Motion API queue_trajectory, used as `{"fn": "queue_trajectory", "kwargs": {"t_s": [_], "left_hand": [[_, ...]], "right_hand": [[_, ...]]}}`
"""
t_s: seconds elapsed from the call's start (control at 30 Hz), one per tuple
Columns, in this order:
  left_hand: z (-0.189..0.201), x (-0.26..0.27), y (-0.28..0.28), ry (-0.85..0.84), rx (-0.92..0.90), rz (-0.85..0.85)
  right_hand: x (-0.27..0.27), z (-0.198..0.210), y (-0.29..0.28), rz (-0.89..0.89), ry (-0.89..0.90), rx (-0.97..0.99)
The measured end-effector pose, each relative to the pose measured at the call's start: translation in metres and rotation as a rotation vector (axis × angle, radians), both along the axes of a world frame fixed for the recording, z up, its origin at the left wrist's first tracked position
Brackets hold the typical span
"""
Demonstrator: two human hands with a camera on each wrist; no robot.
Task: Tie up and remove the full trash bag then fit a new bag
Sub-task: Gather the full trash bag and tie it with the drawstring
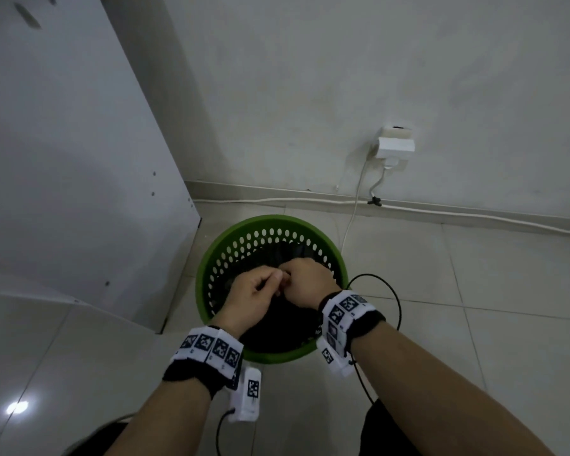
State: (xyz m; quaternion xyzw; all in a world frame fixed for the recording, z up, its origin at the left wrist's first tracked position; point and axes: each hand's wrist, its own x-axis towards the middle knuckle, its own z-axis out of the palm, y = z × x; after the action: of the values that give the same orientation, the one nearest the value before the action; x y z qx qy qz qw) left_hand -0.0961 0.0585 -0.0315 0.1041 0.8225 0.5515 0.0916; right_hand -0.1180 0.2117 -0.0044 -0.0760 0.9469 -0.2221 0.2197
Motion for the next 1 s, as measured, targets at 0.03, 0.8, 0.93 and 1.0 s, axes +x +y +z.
{"fn": "queue_trajectory", "kwargs": {"t_s": [0.03,0.8,0.93,1.0], "left_hand": [[-0.004,-0.001,0.002,0.008,-0.032,-0.005],[-0.018,0.001,-0.002,-0.018,0.040,0.098],[-0.016,0.007,0.007,-0.094,0.140,0.134],[-0.017,0.006,0.011,-0.134,0.182,0.184]], "right_hand": [[0.001,-0.001,0.004,-0.027,-0.036,-0.084],[0.022,-0.030,0.012,-0.146,0.372,-0.252],[0.016,-0.039,0.006,-0.322,0.166,-0.271],[0.014,-0.033,0.004,-0.323,0.074,-0.329]]}}
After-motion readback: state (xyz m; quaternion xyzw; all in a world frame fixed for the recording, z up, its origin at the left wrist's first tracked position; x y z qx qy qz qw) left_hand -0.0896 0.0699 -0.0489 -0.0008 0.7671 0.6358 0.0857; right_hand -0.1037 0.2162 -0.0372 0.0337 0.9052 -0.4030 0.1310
